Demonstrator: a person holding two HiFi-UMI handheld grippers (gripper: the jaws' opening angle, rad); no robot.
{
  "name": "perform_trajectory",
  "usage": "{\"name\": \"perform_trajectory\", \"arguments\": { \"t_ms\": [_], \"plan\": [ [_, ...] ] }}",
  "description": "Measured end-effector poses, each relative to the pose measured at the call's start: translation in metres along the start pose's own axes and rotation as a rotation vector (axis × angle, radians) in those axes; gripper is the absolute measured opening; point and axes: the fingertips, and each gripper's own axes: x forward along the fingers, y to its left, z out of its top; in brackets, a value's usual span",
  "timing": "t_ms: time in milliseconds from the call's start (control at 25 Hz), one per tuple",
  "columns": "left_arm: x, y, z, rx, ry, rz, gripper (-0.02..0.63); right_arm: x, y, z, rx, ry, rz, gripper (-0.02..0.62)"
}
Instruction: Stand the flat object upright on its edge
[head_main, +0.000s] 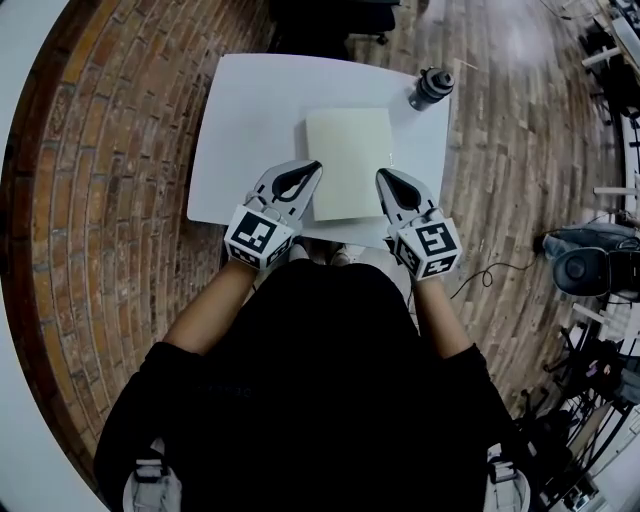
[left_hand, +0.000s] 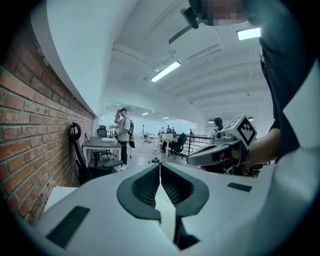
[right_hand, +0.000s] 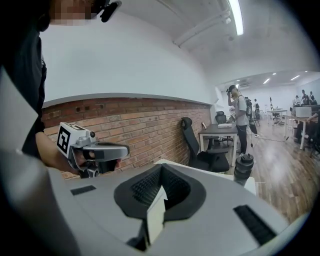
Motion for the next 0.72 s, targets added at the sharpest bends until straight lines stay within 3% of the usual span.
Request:
{"name": "perform_trajectory", "arguments": {
  "t_ms": [360,720],
  "plan": [
    [0.054,0.011,-0.027,-0.033,0.083,0.103,0.021,0.029,-0.052,-0.025,-0.004,0.084,0.050,0.009],
    [0.084,0.041,-0.097,-0.138,0.267,0.233,0.021,0.064,-0.098,-0.069,-0.005,0.207,0.023,0.043]
  ]
}}
